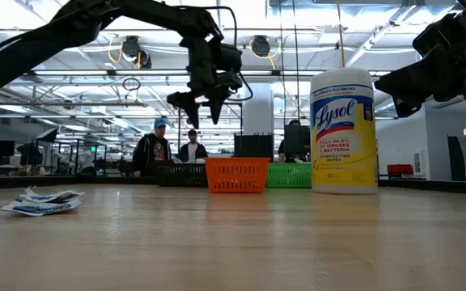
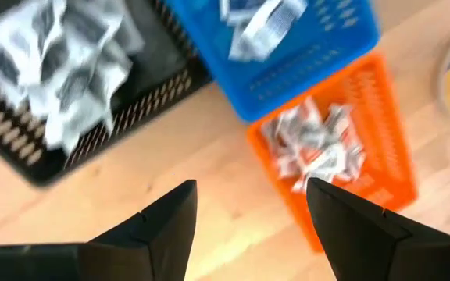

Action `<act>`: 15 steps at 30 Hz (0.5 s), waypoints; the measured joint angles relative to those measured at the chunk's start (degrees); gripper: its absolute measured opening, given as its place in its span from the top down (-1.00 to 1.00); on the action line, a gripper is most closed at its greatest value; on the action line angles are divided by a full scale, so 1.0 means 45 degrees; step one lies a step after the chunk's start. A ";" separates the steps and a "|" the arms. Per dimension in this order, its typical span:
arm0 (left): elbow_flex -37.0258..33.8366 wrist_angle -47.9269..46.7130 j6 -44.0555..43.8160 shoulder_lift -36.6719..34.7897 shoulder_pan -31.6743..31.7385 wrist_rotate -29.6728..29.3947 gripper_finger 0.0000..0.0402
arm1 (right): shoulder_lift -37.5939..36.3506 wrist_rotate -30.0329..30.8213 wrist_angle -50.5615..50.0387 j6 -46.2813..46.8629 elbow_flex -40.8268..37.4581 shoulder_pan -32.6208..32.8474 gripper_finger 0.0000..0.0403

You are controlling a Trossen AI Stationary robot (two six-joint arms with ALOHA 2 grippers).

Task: Pick & Place First Aid Supplies
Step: Put the blue alcohol pad into the blue bin

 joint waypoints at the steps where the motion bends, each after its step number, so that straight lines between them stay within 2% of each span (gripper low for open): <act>1: -0.0009 -0.0240 -0.0075 0.0007 -0.0012 -0.0005 -0.22 | 0.0005 -0.0003 0.0000 0.0000 0.0000 0.0001 0.71; 11: -0.0351 -0.0221 -0.0360 0.0008 -0.0515 0.0007 -0.22 | 0.0000 0.0000 0.0000 0.0000 0.0005 0.0000 0.71; 15: -0.2350 0.0260 -0.0884 -0.1005 -0.0957 -0.0066 -0.22 | 0.0000 0.0000 0.0000 0.0000 0.0000 0.0003 0.71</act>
